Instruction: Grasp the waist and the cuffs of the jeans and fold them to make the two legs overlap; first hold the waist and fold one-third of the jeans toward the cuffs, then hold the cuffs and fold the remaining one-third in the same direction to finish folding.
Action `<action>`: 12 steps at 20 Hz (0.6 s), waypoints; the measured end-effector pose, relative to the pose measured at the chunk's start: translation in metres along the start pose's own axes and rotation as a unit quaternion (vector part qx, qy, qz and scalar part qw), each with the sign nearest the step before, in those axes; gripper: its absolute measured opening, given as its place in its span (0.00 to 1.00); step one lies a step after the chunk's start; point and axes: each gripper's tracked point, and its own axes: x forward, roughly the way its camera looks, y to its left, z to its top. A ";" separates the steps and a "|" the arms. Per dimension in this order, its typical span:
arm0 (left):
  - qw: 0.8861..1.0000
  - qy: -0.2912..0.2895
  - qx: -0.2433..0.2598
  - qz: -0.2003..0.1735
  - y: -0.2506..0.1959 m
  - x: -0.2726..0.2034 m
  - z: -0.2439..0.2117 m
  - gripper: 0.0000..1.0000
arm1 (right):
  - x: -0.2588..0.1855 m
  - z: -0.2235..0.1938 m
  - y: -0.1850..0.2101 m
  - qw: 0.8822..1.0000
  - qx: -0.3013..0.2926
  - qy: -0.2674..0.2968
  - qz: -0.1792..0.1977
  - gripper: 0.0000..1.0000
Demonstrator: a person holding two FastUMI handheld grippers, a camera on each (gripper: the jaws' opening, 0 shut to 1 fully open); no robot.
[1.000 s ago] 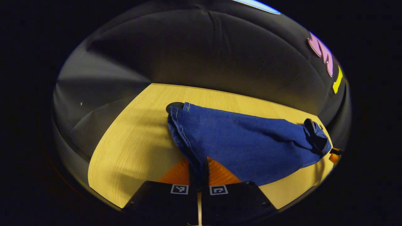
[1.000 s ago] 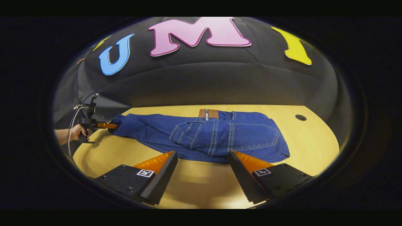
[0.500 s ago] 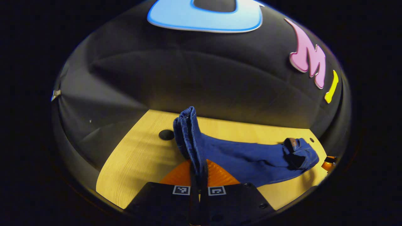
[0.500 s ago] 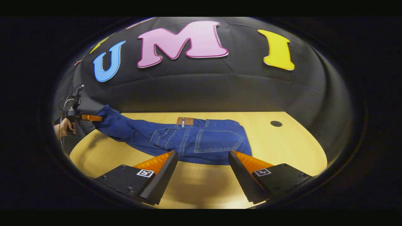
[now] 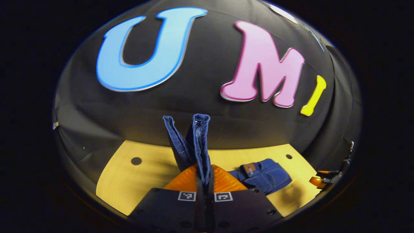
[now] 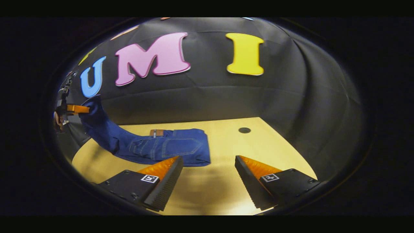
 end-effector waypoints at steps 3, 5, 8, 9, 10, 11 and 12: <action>0.999 0.003 0.027 -0.038 -0.079 0.015 0.006 0.06 | -0.010 0.002 -0.038 0.999 0.022 -0.003 -0.024 0.98; 0.997 0.013 0.045 -0.059 -0.126 0.028 0.001 0.06 | -0.017 0.005 -0.067 0.999 0.032 -0.010 -0.042 0.98; 0.992 0.032 0.047 -0.111 -0.204 0.052 -0.016 0.06 | -0.029 0.008 -0.101 0.996 0.049 -0.022 -0.071 0.98; 0.990 0.042 0.048 -0.125 -0.224 0.062 -0.026 0.06 | -0.034 0.007 -0.112 0.995 0.054 -0.023 -0.080 0.98; 0.988 0.054 0.050 -0.134 -0.237 0.075 -0.044 0.06 | -0.039 0.004 -0.123 0.994 0.057 -0.024 -0.089 0.98; 0.986 0.067 0.053 -0.142 -0.249 0.086 -0.062 0.06 | -0.047 0.001 -0.134 0.993 0.060 -0.023 -0.098 0.98; 0.985 0.078 0.054 -0.147 -0.254 0.095 -0.076 0.06 | -0.053 -0.001 -0.143 0.992 0.063 -0.023 -0.106 0.98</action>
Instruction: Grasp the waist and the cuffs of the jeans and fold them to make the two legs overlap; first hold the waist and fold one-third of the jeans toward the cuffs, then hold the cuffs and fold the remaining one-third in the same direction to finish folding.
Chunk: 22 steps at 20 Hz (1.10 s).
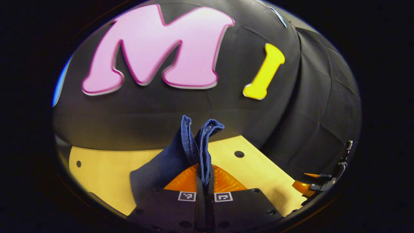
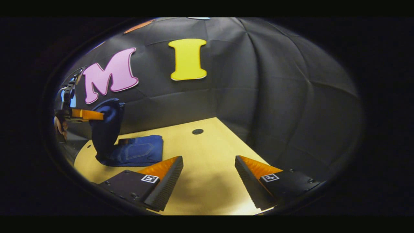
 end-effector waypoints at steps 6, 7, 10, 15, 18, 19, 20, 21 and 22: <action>0.999 0.034 0.026 0.014 -0.025 0.063 -0.067 0.06 | -0.017 -0.006 -0.030 1.000 0.007 -0.002 -0.019 0.98; 0.999 0.038 0.030 0.014 -0.029 0.070 -0.073 0.10 | -0.020 -0.006 -0.030 1.000 0.006 -0.003 -0.020 0.98; 0.999 0.039 0.003 -0.013 -0.048 0.075 -0.081 0.22 | -0.027 -0.006 -0.023 1.000 0.005 -0.008 -0.009 0.98; 0.999 0.010 0.048 -0.012 -0.053 0.042 -0.076 0.73 | -0.048 0.008 0.011 0.999 -0.013 -0.027 0.024 0.98; 0.997 -0.023 0.070 0.006 -0.047 0.002 -0.059 0.99 | -0.069 0.020 0.034 0.998 -0.027 -0.043 0.045 0.99; 0.997 -0.038 0.069 0.012 -0.046 -0.015 -0.051 0.99 | -0.078 0.026 0.043 0.997 -0.030 -0.047 0.054 0.99; 0.996 -0.054 0.066 0.020 -0.043 -0.038 -0.043 0.99 | -0.089 0.033 0.052 0.996 -0.035 -0.053 0.062 0.99; 0.995 -0.070 0.063 0.027 -0.041 -0.057 -0.034 0.99 | -0.097 0.040 0.061 0.995 -0.041 -0.058 0.071 0.99; 0.993 -0.090 0.061 0.033 -0.039 -0.079 -0.024 0.99 | -0.107 0.048 0.071 0.993 -0.051 -0.065 0.080 0.99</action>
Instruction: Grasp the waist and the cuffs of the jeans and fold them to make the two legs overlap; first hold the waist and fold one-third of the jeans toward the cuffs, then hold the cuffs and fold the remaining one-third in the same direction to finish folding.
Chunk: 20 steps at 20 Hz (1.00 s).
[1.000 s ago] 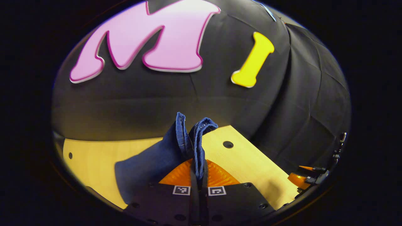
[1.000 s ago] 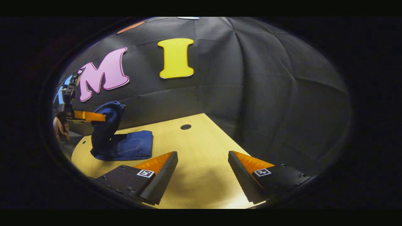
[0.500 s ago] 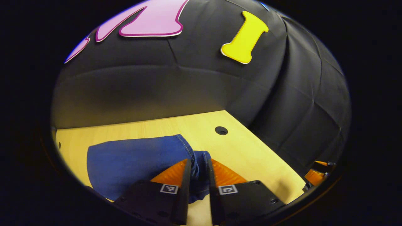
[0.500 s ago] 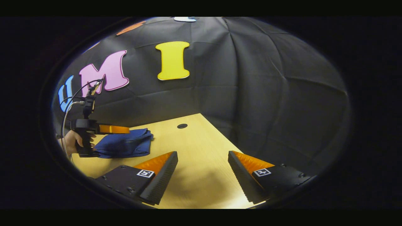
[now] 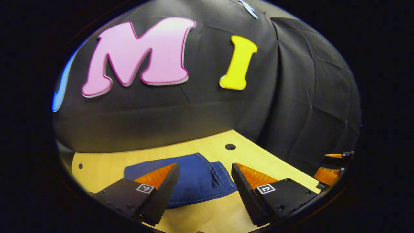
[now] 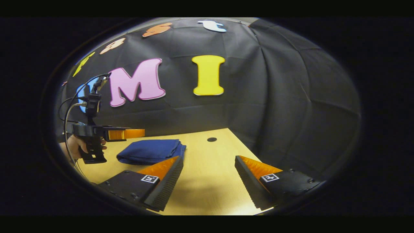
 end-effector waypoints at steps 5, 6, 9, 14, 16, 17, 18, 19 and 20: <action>0.994 -0.093 0.019 0.045 0.030 -0.123 0.058 0.98 | -0.051 0.060 0.057 0.997 -0.045 -0.045 0.044 0.98; 0.993 -0.104 0.015 0.054 0.035 -0.150 0.064 0.98 | -0.061 0.069 0.070 0.996 -0.044 -0.051 0.052 0.98; 0.989 -0.127 -0.004 0.073 0.047 -0.223 0.073 0.98 | -0.096 0.096 0.108 0.993 -0.052 -0.072 0.073 0.98; 0.981 -0.156 -0.004 0.112 0.067 -0.321 0.067 0.98 | -0.154 0.131 0.168 0.986 -0.060 -0.114 0.111 0.98; 0.978 -0.168 -0.012 0.124 0.071 -0.348 0.062 0.98 | -0.173 0.139 0.186 0.981 -0.070 -0.135 0.118 0.98; 0.977 -0.171 -0.016 0.130 0.073 -0.360 0.059 0.98 | -0.182 0.141 0.195 0.980 -0.074 -0.142 0.120 0.98; 0.975 -0.174 -0.022 0.133 0.075 -0.371 0.054 0.98 | -0.189 0.141 0.203 0.978 -0.077 -0.147 0.124 1.00; 0.975 -0.176 -0.034 0.135 0.076 -0.380 0.047 0.98 | -0.198 0.139 0.212 0.977 -0.079 -0.150 0.128 0.98; 0.974 -0.174 -0.046 0.136 0.076 -0.388 0.036 0.98 | -0.204 0.135 0.218 0.976 -0.081 -0.152 0.131 0.98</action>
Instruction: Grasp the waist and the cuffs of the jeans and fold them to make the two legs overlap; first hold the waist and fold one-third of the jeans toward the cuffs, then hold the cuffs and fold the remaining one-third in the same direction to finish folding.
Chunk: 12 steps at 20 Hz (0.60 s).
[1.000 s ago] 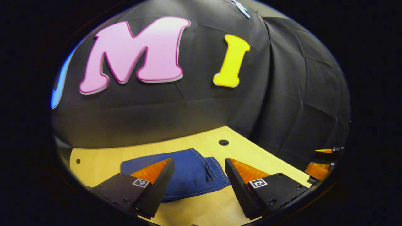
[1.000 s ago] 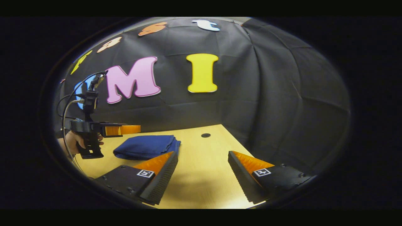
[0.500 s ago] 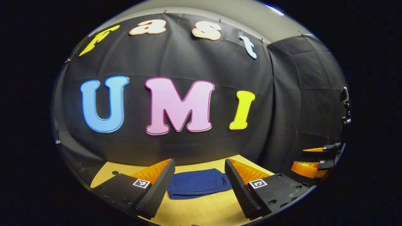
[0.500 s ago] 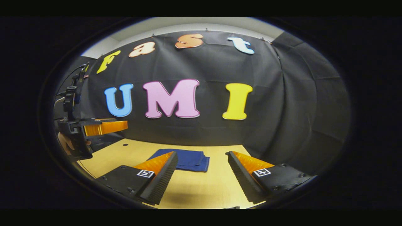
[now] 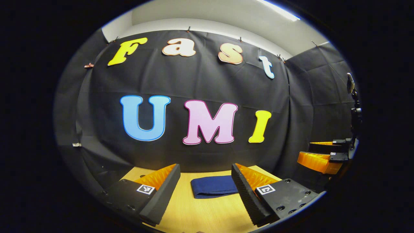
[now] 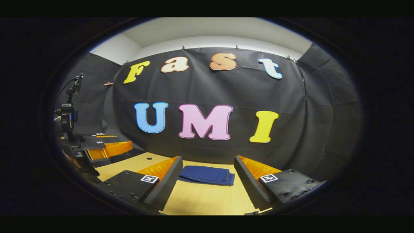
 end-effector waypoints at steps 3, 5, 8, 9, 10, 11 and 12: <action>1.000 0.001 -0.005 0.011 0.011 -0.024 -0.018 0.94 | -0.018 -0.010 0.021 1.000 0.007 0.001 0.005 0.95; 1.000 -0.008 0.001 0.018 0.019 -0.038 -0.018 0.98 | -0.024 -0.014 0.030 1.000 0.008 0.001 0.002 0.95; 1.000 -0.015 -0.004 0.026 0.033 -0.053 -0.018 0.98 | -0.025 -0.014 0.043 1.000 0.007 0.001 0.005 0.97; 0.999 -0.013 -0.003 0.030 0.038 -0.055 -0.018 0.98 | -0.025 -0.012 0.046 1.000 0.007 0.000 0.005 0.97; 0.999 -0.012 0.000 0.033 0.044 -0.057 -0.017 0.98 | -0.024 -0.010 0.045 1.000 0.008 -0.002 0.003 0.97; 0.999 -0.011 0.003 0.038 0.049 -0.059 -0.016 0.98 | -0.024 -0.007 0.047 1.000 0.010 -0.004 0.001 0.97; 0.999 -0.008 0.005 0.041 0.054 -0.059 -0.016 0.98 | -0.023 -0.006 0.047 1.000 0.011 -0.006 -0.001 0.97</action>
